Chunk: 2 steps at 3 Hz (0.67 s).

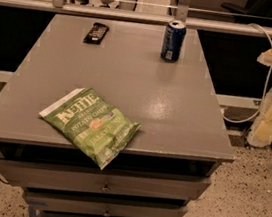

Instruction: Move green jalapeno chip bag near pepsi can

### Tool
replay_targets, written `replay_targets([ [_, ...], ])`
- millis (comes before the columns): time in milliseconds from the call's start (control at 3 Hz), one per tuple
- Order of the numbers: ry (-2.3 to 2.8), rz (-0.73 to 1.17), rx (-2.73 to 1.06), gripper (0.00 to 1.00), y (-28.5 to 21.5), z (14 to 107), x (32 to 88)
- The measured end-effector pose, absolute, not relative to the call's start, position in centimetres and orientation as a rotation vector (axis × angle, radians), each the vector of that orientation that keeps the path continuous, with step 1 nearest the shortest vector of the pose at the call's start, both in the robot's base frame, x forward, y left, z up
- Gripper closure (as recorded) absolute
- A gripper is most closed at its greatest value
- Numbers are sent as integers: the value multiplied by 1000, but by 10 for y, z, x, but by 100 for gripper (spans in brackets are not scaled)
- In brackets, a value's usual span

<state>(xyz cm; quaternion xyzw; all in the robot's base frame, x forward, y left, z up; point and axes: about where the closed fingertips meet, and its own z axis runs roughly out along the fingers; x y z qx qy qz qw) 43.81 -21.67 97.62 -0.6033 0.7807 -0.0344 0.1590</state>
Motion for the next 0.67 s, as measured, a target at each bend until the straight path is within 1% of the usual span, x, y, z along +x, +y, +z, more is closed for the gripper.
replay_targets([
  [333, 2232, -99, -1725, 0, -217, 976, 438],
  [667, 2169, -22, -1716, 0, -194, 972, 444],
])
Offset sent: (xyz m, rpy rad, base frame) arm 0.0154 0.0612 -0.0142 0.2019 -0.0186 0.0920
